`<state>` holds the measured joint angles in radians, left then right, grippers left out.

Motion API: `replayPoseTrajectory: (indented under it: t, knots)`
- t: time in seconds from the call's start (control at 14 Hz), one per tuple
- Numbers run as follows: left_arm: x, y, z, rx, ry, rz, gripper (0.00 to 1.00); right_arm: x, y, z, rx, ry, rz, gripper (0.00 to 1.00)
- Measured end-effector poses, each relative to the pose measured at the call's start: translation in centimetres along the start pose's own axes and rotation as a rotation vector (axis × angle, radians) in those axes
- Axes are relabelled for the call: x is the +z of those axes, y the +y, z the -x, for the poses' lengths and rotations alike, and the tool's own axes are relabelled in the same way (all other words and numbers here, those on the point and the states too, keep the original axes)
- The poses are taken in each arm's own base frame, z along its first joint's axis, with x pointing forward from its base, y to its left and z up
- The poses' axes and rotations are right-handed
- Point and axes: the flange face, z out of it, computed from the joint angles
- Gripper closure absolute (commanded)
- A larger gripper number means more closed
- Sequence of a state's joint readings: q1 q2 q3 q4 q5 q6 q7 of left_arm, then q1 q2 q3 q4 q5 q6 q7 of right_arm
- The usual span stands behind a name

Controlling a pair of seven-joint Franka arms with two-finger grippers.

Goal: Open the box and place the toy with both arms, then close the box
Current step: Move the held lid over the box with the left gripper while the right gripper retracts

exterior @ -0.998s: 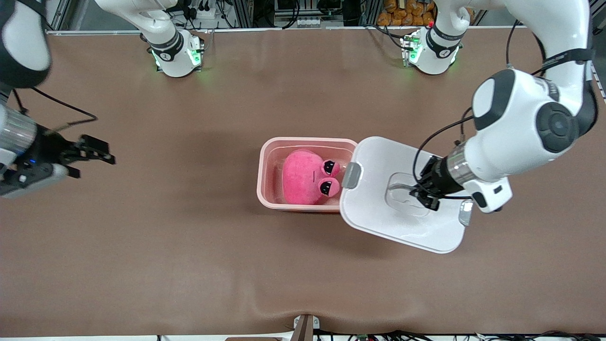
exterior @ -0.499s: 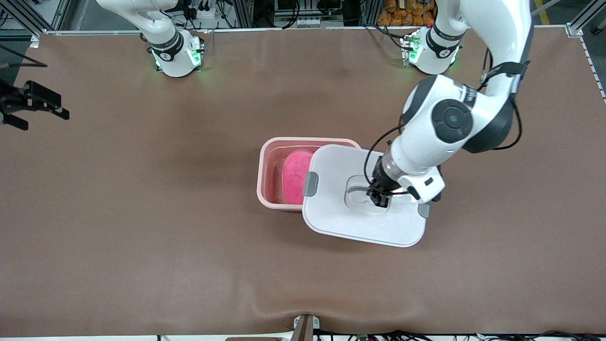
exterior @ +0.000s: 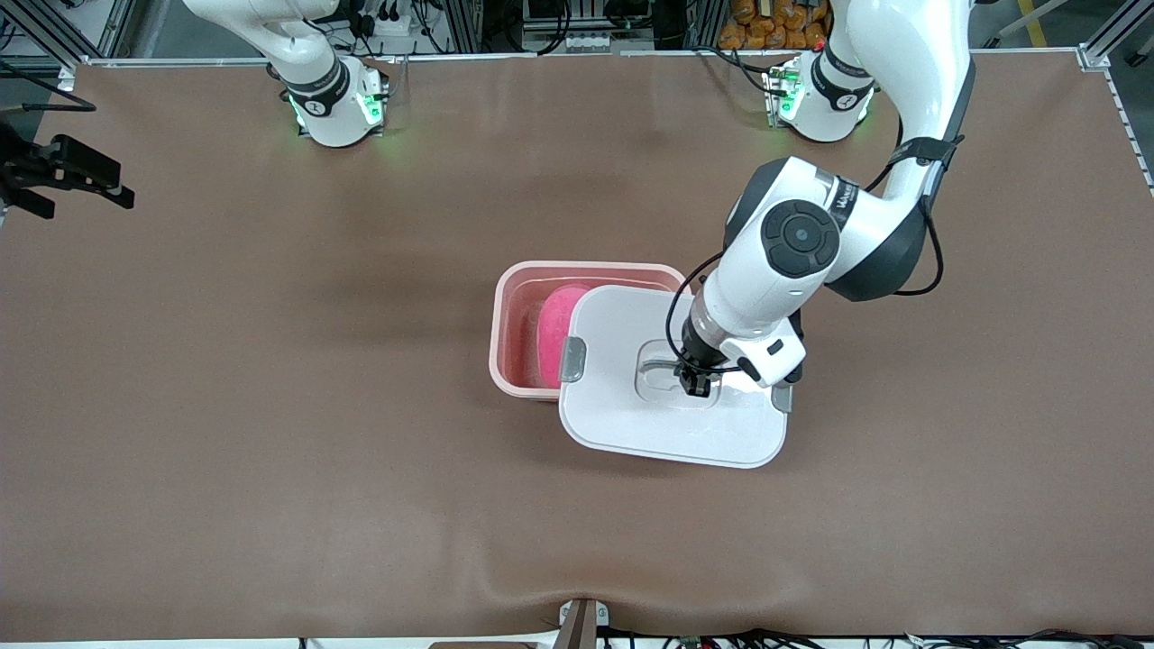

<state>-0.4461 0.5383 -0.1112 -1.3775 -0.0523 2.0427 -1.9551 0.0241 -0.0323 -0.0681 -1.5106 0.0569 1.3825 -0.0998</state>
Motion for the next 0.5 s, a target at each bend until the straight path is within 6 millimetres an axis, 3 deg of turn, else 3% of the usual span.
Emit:
replayPoseTrajectory:
  t: [0.5]
  knots:
    - [1.8, -1.6, 4.2, -0.07, 0.018, 0.024, 1.0, -0.2, 0.3, 0.3, 0.023, 0.0, 0.01, 0.0]
